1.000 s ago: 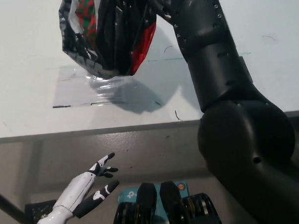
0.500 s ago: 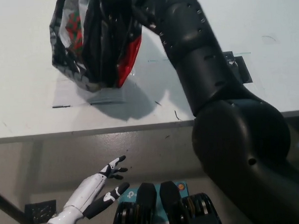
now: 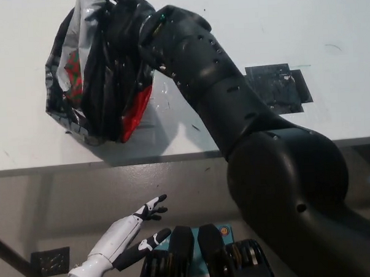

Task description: The robot uses its right hand to pick up a bag of coffee beans and puts it in the black plastic bag, then the robot grabs the top of the bag and lifts it.

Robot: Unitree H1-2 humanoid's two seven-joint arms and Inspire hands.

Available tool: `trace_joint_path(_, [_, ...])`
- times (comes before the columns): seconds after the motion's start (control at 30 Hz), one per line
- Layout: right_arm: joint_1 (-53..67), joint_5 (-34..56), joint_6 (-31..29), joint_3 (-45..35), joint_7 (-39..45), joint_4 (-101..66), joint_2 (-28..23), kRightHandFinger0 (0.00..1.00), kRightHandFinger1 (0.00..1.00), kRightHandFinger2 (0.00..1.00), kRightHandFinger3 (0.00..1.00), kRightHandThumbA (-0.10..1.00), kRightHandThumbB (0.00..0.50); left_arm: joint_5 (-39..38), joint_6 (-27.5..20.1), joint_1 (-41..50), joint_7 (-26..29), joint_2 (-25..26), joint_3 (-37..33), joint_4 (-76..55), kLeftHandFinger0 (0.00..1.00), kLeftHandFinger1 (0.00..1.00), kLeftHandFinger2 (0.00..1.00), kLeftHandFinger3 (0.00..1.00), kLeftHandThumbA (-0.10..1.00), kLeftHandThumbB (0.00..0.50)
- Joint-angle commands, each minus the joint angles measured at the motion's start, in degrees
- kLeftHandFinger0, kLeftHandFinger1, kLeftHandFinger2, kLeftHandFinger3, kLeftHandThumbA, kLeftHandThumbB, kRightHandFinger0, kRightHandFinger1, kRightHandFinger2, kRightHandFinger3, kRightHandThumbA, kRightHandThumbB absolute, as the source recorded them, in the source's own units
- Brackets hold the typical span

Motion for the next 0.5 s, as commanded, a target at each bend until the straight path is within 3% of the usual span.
trace_joint_path(0.0, [-2.37, -5.94, -7.05, 6.05, 3.49, 1.29, -1.5, 0.0, 0.01, 0.47, 0.71, 0.4, 0.03, 0.82, -0.14, -1.2, -0.41, -0.04, -0.25, -1.5, 0.88, 0.8, 0.86, 1.0, 1.0, 0.215])
trace_joint_path(0.03, [-2.16, -6.42, -7.15, 6.7, 3.23, 1.51, -1.66, 0.0, 0.01, 0.47, 0.71, 0.4, 0.03, 0.92, -0.12, -1.21, -0.4, -0.02, -0.27, -1.51, 0.88, 0.8, 0.86, 1.0, 1.0, 0.215])
trace_joint_path(0.07, [-1.59, -7.03, -7.43, 7.77, 2.92, 1.84, -1.92, 0.02, 0.11, 0.55, 0.73, 0.4, 0.061, 1.04, 0.0, -1.21, -0.43, 0.03, -0.29, -1.57, 0.88, 0.81, 0.87, 1.0, 1.0, 0.206])
trace_joint_path(0.1, [-0.05, -10.07, -6.82, 11.18, 4.21, 2.35, -2.73, 0.6, 0.84, 1.0, 1.0, 0.73, 0.331, 0.85, 0.24, -1.14, -0.62, 0.1, -0.22, -1.67, 0.88, 0.81, 0.87, 1.0, 1.0, 0.205])
trace_joint_path(0.13, [1.07, -12.27, -6.39, 13.78, 5.2, 2.75, -3.32, 0.98, 1.0, 1.0, 1.0, 0.71, 0.215, 0.71, 0.41, -1.08, -0.75, 0.15, -0.16, -1.75, 0.88, 0.81, 0.87, 1.0, 1.0, 0.206])
trace_joint_path(0.2, [3.67, -19.13, -6.07, 22.54, 8.07, 3.65, -5.07, 1.0, 1.0, 1.0, 1.0, 0.79, 0.188, 0.52, 0.44, -1.07, -0.88, 0.26, -0.03, -1.9, 0.87, 0.78, 0.84, 1.0, 1.0, 0.214])
trace_joint_path(0.23, [4.75, -22.11, -6.92, 26.17, 8.5, 3.94, -5.76, 1.0, 1.0, 1.0, 1.0, 0.77, 0.192, 0.74, 0.3, -1.09, -0.7, 0.28, -0.03, -1.9, 0.86, 0.77, 0.82, 1.0, 1.0, 0.216])
trace_joint_path(0.3, [7.18, -27.87, -8.56, 33.27, 9.13, 4.52, -7.25, 1.0, 1.0, 1.0, 1.0, 0.72, 0.234, 0.96, 0.06, -1.16, -0.56, 0.33, -0.06, -1.81, 0.85, 0.75, 0.81, 1.0, 1.0, 0.215])
trace_joint_path(0.33, [8.96, -34.91, -7.63, 41.75, 10.6, 5.29, -8.85, 1.0, 1.0, 1.0, 1.0, 0.78, 0.308, 0.86, 0.31, -1.2, -0.86, 0.5, -0.06, -1.99, 0.83, 0.74, 0.8, 1.0, 1.0, 0.196])
trace_joint_path(0.47, [11.19, -42.55, -5.19, 52.96, 13.69, 5.91, -11.19, 1.0, 1.0, 1.0, 1.0, 0.82, 0.333, 0.94, 0.2, -1.48, -0.98, 0.71, -0.06, -1.87, 0.8, 0.73, 0.79, 1.0, 1.0, 0.191])
